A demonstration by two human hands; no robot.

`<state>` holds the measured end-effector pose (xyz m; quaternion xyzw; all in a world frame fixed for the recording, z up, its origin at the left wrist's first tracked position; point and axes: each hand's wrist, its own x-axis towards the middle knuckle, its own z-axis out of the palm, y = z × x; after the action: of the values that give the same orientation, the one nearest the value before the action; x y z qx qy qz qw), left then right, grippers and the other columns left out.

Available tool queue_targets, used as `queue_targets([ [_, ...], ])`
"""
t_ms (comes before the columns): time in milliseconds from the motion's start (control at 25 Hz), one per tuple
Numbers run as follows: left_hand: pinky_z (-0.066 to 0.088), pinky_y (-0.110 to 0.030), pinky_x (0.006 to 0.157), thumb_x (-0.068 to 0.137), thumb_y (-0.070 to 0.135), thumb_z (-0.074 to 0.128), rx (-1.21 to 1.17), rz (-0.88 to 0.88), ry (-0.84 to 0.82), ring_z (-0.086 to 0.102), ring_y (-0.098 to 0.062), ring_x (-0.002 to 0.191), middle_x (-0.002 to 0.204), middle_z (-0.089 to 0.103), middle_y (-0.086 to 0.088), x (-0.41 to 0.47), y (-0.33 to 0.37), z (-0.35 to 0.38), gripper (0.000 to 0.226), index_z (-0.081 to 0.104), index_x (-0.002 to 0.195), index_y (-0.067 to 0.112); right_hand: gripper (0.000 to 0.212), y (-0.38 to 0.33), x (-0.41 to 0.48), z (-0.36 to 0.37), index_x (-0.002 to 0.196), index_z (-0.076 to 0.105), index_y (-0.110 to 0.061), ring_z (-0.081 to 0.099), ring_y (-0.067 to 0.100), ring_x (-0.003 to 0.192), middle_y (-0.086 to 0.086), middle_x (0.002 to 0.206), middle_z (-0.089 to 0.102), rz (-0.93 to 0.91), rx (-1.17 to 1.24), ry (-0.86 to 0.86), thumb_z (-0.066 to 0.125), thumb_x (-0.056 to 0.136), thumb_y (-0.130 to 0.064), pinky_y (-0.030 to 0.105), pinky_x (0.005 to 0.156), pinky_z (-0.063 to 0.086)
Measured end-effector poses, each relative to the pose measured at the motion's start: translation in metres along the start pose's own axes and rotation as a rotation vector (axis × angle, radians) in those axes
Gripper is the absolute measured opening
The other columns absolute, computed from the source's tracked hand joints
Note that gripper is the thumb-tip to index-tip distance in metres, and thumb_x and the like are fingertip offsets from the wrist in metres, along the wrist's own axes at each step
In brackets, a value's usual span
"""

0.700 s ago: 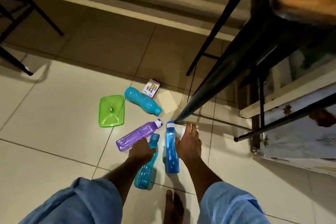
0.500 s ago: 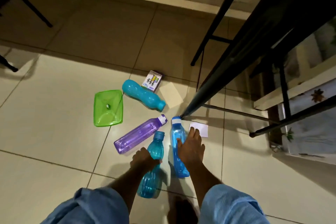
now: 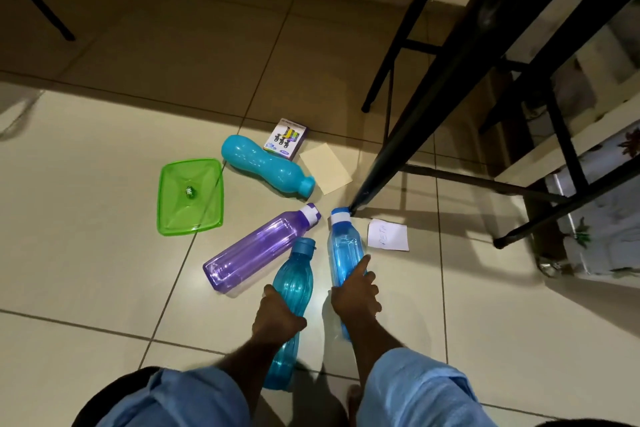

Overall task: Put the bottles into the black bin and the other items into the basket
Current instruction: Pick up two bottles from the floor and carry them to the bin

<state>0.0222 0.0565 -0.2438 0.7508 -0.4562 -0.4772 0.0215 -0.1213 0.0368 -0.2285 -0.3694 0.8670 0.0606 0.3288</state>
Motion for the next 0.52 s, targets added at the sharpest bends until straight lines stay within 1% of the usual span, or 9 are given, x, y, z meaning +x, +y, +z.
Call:
queue_targets([
  [80,0.056,-0.034,0.086,0.058,0.018,0.088,-0.041,0.018,-0.03,0.059,-0.024,0.107,0.12,0.053,-0.007,-0.008,0.002,-0.01,0.087,0.032,0.125,0.013,0.107,-0.001,-0.012,-0.007,0.152,-0.007,-0.019,0.047,0.028,0.125,0.011,0.141,0.037,0.029,0.006,0.005,0.073,0.083,-0.034,0.053,0.102,0.044],
  [160,0.056,-0.031,0.08,0.057,0.017,0.088,-0.081,0.022,-0.061,0.06,-0.023,0.104,0.118,0.054,-0.008,-0.03,0.012,-0.028,0.085,0.033,0.123,0.012,0.105,-0.002,-0.032,-0.026,0.152,-0.004,-0.017,0.046,0.029,0.126,0.012,0.14,0.037,0.045,0.041,-0.016,0.073,0.083,-0.032,0.054,0.103,0.043],
  [280,0.058,-0.037,0.083,0.06,0.016,0.087,-0.1,0.005,-0.103,0.061,-0.026,0.103,0.117,0.054,-0.01,-0.09,0.036,-0.064,0.085,0.033,0.125,0.01,0.102,0.0,-0.085,-0.076,0.152,0.0,-0.016,0.045,0.032,0.126,0.013,0.14,0.037,0.075,0.093,-0.022,0.073,0.083,-0.035,0.054,0.102,0.043],
  [440,0.054,-0.035,0.08,0.06,0.017,0.086,-0.131,-0.023,-0.09,0.059,-0.027,0.104,0.119,0.055,-0.011,-0.179,0.08,-0.124,0.083,0.035,0.124,0.008,0.097,0.001,-0.166,-0.165,0.152,0.002,-0.014,0.044,0.034,0.127,0.013,0.14,0.037,0.068,0.096,-0.004,0.07,0.085,-0.034,0.055,0.1,0.044],
  [520,0.054,-0.037,0.083,0.059,0.016,0.087,-0.138,-0.012,-0.08,0.059,-0.028,0.105,0.12,0.056,-0.012,-0.229,0.105,-0.156,0.083,0.037,0.125,0.007,0.095,-0.002,-0.213,-0.21,0.152,0.003,-0.013,0.044,0.035,0.127,0.013,0.139,0.037,0.058,0.112,0.028,0.068,0.086,-0.034,0.056,0.1,0.044],
])
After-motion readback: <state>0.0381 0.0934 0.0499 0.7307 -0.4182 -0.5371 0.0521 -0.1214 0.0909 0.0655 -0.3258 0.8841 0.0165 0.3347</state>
